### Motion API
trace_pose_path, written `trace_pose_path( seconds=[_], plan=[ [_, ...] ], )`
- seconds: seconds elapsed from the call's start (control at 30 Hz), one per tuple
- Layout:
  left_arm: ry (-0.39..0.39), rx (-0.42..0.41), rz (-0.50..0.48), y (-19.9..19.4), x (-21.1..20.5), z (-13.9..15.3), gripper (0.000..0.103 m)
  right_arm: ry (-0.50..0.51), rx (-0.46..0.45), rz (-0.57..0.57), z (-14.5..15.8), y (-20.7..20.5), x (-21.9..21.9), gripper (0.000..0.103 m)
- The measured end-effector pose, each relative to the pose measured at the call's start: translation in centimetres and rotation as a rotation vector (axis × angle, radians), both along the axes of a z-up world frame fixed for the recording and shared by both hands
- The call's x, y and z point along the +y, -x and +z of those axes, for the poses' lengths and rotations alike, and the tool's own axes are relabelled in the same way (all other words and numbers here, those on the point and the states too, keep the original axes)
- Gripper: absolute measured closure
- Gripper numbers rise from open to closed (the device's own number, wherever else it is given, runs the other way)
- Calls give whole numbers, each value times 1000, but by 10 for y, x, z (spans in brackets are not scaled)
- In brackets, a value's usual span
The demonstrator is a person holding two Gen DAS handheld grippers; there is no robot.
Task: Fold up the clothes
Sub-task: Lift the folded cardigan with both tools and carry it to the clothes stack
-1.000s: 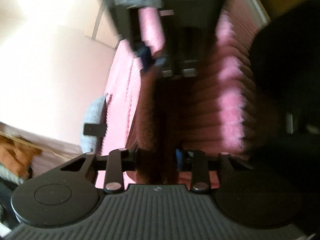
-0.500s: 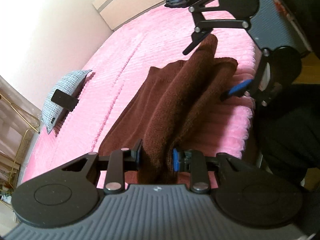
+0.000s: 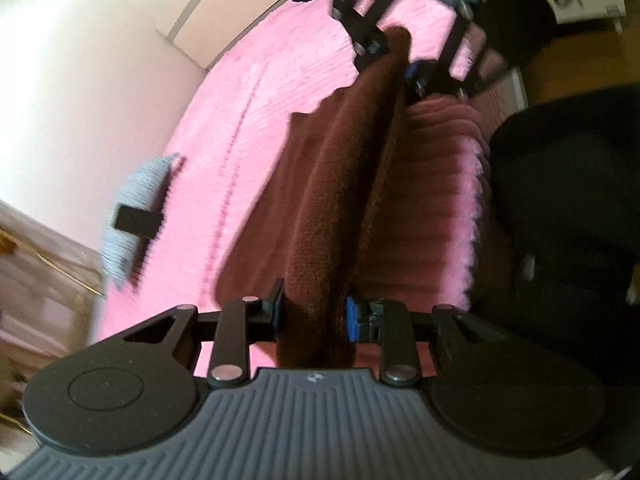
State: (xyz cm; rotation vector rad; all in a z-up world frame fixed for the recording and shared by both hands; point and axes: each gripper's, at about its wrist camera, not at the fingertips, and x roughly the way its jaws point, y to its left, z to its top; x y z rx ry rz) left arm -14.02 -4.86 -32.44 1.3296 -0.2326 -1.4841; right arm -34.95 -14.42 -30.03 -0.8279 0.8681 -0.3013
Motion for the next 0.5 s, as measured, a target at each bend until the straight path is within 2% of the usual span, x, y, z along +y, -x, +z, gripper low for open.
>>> trace_pose_path(
  seconds=[0.03, 0.2, 0.37, 0.5],
  plan=[
    [8, -29, -14, 1, 5, 4, 78, 0, -9, 3, 9, 2, 5, 83],
    [38, -2, -44, -2, 19, 32, 78, 14, -24, 2, 41, 13, 24, 83],
    [72, -33, -82, 2, 26, 46, 79, 34, -18, 0, 60, 18, 20, 83],
    [93, -46, -121, 3, 19, 63, 79, 34, -46, -13, 76, 25, 7, 83]
  ],
)
